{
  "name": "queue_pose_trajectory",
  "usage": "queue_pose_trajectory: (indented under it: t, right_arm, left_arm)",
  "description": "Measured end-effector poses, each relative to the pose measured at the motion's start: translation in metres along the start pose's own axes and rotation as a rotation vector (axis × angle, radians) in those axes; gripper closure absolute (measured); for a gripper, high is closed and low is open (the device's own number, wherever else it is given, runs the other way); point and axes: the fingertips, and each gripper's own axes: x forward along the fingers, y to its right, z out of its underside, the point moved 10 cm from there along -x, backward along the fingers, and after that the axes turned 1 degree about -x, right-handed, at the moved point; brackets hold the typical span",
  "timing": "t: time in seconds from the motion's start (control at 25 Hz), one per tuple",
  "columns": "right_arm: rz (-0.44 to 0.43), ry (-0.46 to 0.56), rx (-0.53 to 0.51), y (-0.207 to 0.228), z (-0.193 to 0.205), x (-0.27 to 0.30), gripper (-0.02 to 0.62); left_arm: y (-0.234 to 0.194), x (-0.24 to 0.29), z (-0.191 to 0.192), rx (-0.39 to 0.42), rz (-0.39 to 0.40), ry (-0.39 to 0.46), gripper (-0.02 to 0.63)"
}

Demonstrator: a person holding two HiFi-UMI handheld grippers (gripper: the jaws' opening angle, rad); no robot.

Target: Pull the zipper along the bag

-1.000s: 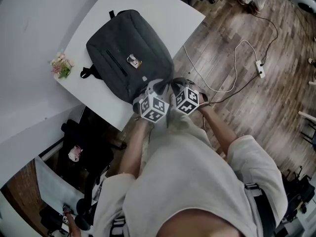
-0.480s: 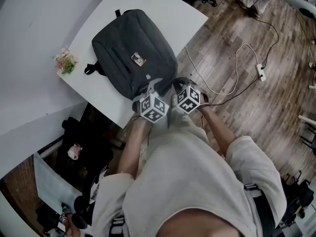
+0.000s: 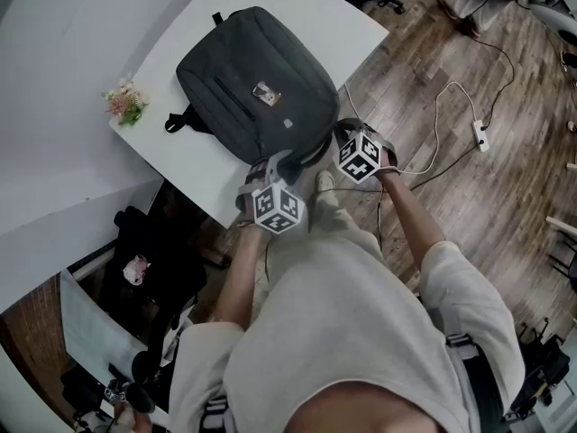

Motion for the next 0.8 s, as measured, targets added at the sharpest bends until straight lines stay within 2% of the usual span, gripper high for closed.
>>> queue_pose_trajectory:
  t: [0.28, 0.48, 0.8]
  right_arm:
    - [0.018, -0.042, -0.063, 0.029, 0.002, 0.007, 0.578]
    - [0.023, -0.057, -0.055, 0.036, 0.001, 0.010, 0.578]
    - [0.056, -0.079, -0.025, 0.023, 0.002, 0.000, 0.578]
  left_arm:
    - [-0.005, 0.009, 0.012, 0.096, -0.031, -0.073, 0.404]
    - [-0.005, 0.019, 0.007, 0.136, -0.023, -0.086, 0.448]
    - [-0.008, 0.023, 0.002, 0.097, -0.020, -0.071, 0.491]
